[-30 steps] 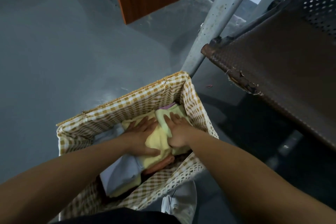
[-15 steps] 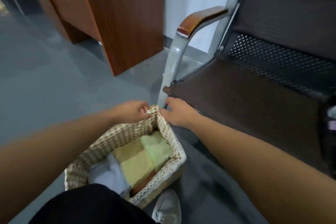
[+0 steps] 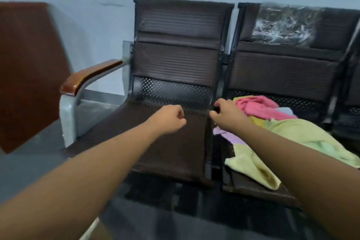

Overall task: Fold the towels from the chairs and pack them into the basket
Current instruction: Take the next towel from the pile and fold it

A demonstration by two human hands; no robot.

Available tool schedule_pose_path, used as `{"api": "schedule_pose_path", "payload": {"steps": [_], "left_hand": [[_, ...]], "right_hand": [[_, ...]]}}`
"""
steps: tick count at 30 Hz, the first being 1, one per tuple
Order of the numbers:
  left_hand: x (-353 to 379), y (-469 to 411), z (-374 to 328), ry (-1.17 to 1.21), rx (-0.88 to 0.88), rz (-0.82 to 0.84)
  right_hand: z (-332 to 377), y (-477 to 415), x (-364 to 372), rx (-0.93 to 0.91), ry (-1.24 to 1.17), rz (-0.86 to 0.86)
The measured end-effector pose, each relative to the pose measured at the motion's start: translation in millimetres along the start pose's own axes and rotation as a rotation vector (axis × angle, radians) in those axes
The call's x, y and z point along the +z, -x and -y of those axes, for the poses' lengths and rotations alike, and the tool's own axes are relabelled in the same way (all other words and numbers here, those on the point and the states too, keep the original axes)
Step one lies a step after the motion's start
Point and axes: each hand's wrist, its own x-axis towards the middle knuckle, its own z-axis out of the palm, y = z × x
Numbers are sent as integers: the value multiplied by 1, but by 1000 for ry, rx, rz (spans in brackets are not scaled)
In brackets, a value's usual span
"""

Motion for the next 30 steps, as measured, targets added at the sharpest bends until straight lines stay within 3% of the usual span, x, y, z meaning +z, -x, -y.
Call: {"api": "schedule_pose_path", "payload": {"steps": [6, 15, 19, 22, 27, 30], "left_hand": [[89, -67, -100, 6, 153, 132], [224, -138, -155, 142, 158, 289], [265, -153, -152, -84, 211, 430], [283, -151, -152, -206, 242, 404], [276, -146, -155, -228, 214, 432], [263, -133, -163, -107, 220, 371]], "right_hand": [[-129, -3, -23, 197, 67, -42], [-241, -68, -16, 326, 229, -107], [-266, -82, -3, 356, 403, -7], [-270, -71, 3, 241, 421, -45], [-272, -34, -25, 268, 609, 54], [-266, -9, -29, 244, 642, -5]]}}
